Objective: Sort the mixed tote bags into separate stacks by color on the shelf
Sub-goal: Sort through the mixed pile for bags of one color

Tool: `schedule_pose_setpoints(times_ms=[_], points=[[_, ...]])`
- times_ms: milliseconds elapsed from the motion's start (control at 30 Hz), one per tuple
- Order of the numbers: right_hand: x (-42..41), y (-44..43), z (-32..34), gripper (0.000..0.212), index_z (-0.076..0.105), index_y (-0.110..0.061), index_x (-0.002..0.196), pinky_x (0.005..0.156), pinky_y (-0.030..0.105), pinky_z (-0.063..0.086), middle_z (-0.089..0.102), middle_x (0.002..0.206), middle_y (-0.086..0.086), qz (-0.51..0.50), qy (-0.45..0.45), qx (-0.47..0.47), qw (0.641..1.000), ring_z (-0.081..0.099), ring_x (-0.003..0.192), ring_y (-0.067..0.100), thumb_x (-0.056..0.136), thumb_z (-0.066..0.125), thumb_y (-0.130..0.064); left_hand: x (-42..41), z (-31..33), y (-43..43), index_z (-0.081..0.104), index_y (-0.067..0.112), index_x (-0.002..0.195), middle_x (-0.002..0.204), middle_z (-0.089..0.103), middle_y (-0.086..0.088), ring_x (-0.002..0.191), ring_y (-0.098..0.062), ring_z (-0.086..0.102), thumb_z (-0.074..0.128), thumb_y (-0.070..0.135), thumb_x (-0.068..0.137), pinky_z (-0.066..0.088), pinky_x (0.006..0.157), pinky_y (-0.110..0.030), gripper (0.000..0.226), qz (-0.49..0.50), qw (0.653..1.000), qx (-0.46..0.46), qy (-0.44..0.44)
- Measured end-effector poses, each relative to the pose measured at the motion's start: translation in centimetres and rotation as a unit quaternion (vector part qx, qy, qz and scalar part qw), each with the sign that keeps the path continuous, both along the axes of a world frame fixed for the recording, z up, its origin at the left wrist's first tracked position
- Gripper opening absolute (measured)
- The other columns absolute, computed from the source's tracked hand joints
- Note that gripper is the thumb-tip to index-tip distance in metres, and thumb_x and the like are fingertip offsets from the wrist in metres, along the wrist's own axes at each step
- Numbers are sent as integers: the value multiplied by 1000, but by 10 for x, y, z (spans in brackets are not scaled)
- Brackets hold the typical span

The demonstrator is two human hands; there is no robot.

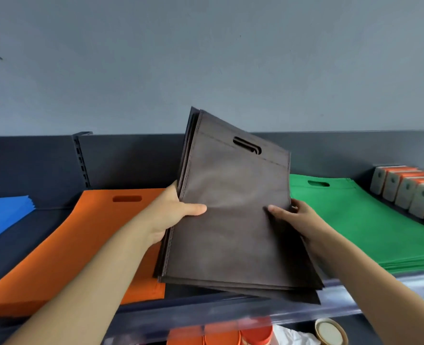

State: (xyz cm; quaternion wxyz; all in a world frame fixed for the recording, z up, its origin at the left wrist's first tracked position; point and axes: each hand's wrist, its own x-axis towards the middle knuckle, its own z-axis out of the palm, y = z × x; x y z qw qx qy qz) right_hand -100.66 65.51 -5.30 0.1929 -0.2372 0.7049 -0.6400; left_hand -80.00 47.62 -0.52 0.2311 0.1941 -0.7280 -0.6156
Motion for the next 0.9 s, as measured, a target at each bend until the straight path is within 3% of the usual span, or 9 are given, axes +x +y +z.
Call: schedule_pose_setpoints(times_ms=[100, 233, 367, 467, 600, 700, 800, 900], points=[[3, 5, 21, 41, 67, -4, 105, 68, 27, 59, 72, 99, 12, 89, -140, -36, 985, 71, 81, 20, 74, 71, -31, 20, 16, -6, 55, 31, 114, 103, 70, 10, 94, -7, 67, 72, -1, 75, 52, 77, -22, 53, -26, 999, -13, 27], [-1, -1, 26, 66, 71, -9, 101, 67, 30, 59, 72, 103, 10, 134, -192, -47, 971, 71, 90, 20, 48, 84, -46, 33, 21, -14, 53, 29, 121, 109, 69, 8, 98, -8, 66, 72, 1, 75, 53, 80, -24, 57, -28, 999, -35, 18], [1, -8, 7, 48, 69, -10, 102, 69, 33, 59, 72, 101, 11, 130, -268, -32, 954, 71, 82, 20, 67, 68, -43, 36, 24, -22, 56, 27, 120, 106, 70, 6, 95, -12, 68, 72, 0, 75, 54, 79, -29, 55, -15, 1000, -23, -1], [2, -12, 0, 41, 69, -10, 96, 72, 34, 54, 73, 87, 11, 132, -284, 21, 950, 71, 69, 22, 64, 70, -34, 37, 22, -25, 59, 27, 115, 100, 72, 6, 89, -13, 69, 71, -3, 75, 55, 71, -27, 51, 3, 1000, -3, -20], [5, -13, 8, 37, 67, -8, 96, 61, 33, 58, 73, 81, 12, 133, -273, 25, 952, 70, 63, 23, 61, 70, -21, 41, 15, -31, 61, 25, 116, 105, 71, 1, 96, -21, 68, 72, 2, 75, 53, 84, -39, 49, 9, 998, 27, -49], [3, -11, 23, 44, 64, -3, 108, 58, 34, 58, 72, 86, 15, 143, -217, -71, 963, 71, 69, 24, 64, 66, -7, 43, 14, -30, 62, 23, 116, 106, 71, 1, 100, -22, 67, 74, 6, 73, 51, 88, -41, 48, 7, 999, 27, -41], [5, -3, 52, 32, 65, -6, 99, 59, 32, 58, 72, 84, 12, 163, -134, -193, 958, 70, 69, 21, 68, 60, -2, 40, 19, -29, 63, 16, 115, 107, 71, -4, 102, -23, 66, 70, 17, 76, 49, 89, -39, 40, 12, 997, 70, 23], [7, 5, 72, 27, 65, -8, 96, 58, 30, 57, 73, 82, 9, 194, -96, -206, 954, 71, 69, 20, 70, 57, -3, 35, 21, -35, 62, 12, 119, 112, 69, -8, 105, -24, 65, 66, 35, 79, 47, 94, -42, 45, 4, 987, 151, 50]])
